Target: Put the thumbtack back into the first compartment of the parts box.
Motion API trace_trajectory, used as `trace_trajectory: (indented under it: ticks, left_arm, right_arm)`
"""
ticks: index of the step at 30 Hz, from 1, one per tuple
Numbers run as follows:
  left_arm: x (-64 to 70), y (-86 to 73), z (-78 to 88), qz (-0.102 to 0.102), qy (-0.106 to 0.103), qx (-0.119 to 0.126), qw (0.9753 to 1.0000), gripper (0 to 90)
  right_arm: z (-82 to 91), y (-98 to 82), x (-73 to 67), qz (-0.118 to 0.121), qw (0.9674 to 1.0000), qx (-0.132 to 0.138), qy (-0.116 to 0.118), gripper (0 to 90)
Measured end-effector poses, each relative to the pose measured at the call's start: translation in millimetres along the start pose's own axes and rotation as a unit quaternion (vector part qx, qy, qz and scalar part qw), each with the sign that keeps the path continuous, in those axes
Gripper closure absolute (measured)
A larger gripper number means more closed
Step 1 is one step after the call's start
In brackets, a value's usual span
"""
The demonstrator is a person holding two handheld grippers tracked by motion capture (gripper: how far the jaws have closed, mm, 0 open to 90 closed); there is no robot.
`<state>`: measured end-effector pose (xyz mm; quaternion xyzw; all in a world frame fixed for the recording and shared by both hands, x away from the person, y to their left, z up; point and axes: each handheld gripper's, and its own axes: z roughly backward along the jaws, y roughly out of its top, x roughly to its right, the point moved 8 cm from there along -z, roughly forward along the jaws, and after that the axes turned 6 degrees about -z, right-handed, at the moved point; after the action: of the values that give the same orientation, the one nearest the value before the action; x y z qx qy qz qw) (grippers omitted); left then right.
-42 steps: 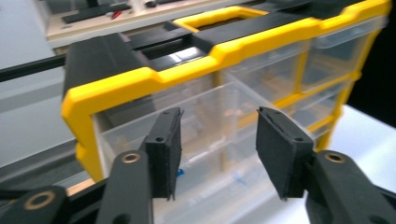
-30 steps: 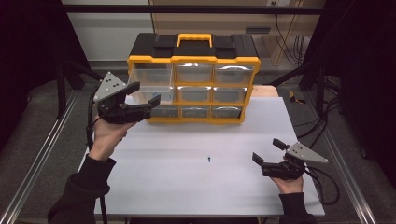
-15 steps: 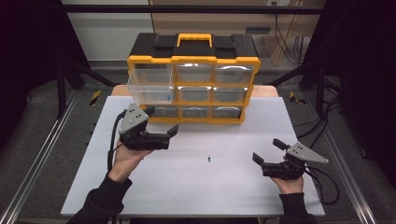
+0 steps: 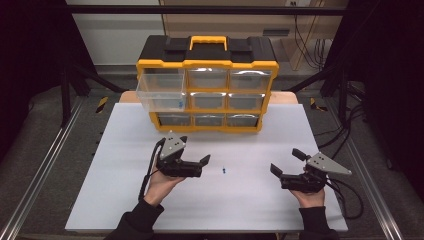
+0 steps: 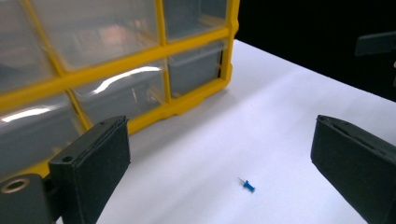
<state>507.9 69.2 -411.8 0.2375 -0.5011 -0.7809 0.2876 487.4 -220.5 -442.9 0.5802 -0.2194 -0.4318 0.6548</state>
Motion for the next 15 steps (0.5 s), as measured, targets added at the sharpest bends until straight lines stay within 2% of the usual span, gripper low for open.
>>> trace_trajectory:
  ticks: [7, 15]
  left_arm:
    - [11.9, -20.2, -26.0, 0.000, -0.009, -0.030, 0.9995, 4.9]
    - [21.6, -41.3, -56.8, 0.005, -0.009, -0.071, 0.9974, 6.2]
  right_arm:
    - [-0.1, -0.2, -0.3, -0.001, 1.0000, -0.001, -0.001, 0.9]
    - [-0.5, -0.4, 0.3, 0.002, 1.0000, -0.001, -0.002, 1.0]
